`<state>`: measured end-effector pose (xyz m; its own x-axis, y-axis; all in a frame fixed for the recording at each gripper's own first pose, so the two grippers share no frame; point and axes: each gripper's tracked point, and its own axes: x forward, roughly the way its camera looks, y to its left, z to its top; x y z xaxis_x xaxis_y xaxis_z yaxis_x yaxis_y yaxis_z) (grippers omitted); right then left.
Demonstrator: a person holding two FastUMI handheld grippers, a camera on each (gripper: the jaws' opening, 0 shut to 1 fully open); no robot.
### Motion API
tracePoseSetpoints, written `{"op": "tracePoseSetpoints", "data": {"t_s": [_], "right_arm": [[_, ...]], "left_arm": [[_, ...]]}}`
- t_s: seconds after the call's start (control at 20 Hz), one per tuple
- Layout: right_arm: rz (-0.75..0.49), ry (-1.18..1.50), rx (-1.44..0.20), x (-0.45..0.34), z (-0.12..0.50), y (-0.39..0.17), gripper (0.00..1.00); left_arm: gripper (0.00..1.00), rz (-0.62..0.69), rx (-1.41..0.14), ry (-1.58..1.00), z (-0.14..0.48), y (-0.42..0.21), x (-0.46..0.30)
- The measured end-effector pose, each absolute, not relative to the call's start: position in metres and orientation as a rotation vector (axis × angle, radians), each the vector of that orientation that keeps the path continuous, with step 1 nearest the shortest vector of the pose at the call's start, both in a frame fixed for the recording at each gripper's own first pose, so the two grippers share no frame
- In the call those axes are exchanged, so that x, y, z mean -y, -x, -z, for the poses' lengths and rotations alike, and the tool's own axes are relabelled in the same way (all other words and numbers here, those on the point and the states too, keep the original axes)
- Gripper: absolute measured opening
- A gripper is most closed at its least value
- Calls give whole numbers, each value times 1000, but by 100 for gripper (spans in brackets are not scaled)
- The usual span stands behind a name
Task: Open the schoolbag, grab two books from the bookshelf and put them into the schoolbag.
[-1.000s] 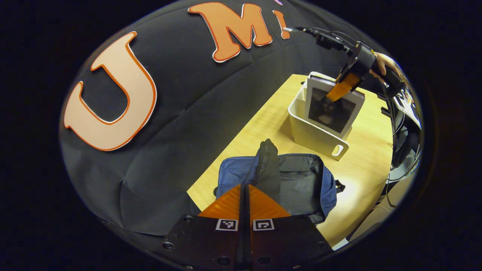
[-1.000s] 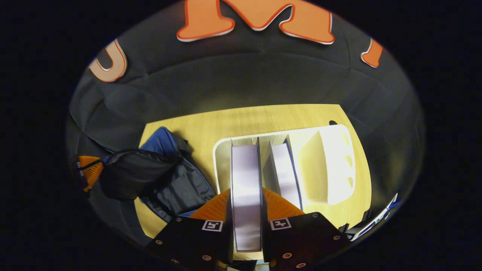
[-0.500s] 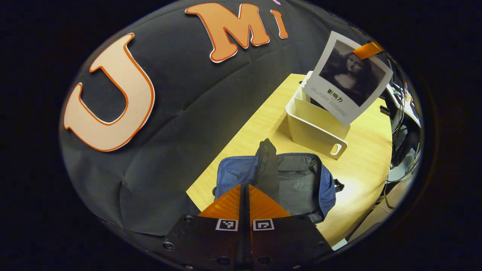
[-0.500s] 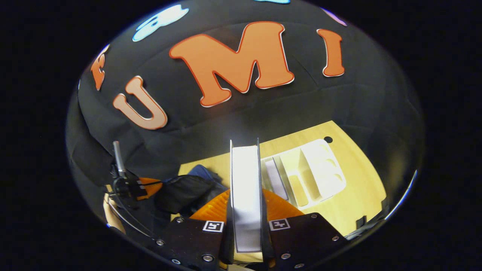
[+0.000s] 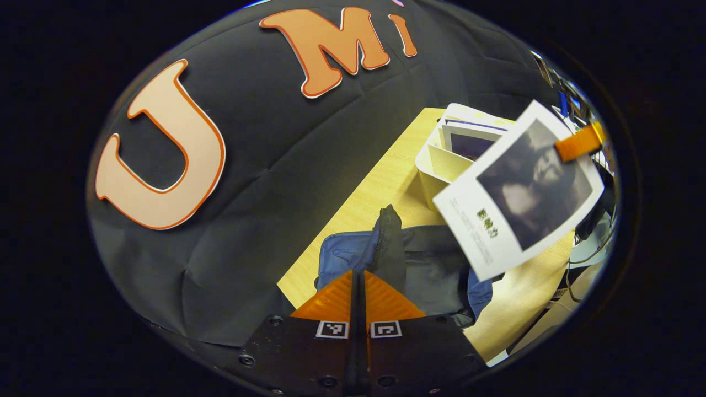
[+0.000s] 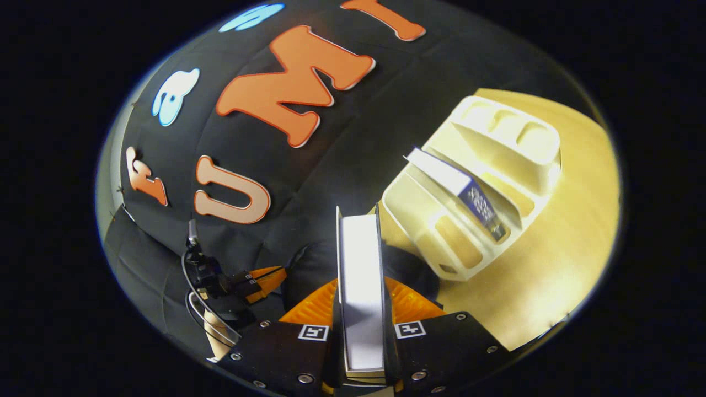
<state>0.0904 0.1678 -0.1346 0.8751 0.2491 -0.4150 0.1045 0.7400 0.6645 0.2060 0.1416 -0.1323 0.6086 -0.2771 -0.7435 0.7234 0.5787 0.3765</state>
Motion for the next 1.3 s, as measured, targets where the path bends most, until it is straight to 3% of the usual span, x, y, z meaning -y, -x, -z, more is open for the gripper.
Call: {"op": "tracePoseSetpoints", "data": {"t_s": [0.55, 1.3], "right_arm": [[-39, -858, -510, -229, 218, -135, 29], [129, -909, -535, -283, 260, -205, 29]], "left_arm": [[1, 671, -680, -773, 132, -188, -130], [0, 726, -679, -790, 139, -172, -122]]}}
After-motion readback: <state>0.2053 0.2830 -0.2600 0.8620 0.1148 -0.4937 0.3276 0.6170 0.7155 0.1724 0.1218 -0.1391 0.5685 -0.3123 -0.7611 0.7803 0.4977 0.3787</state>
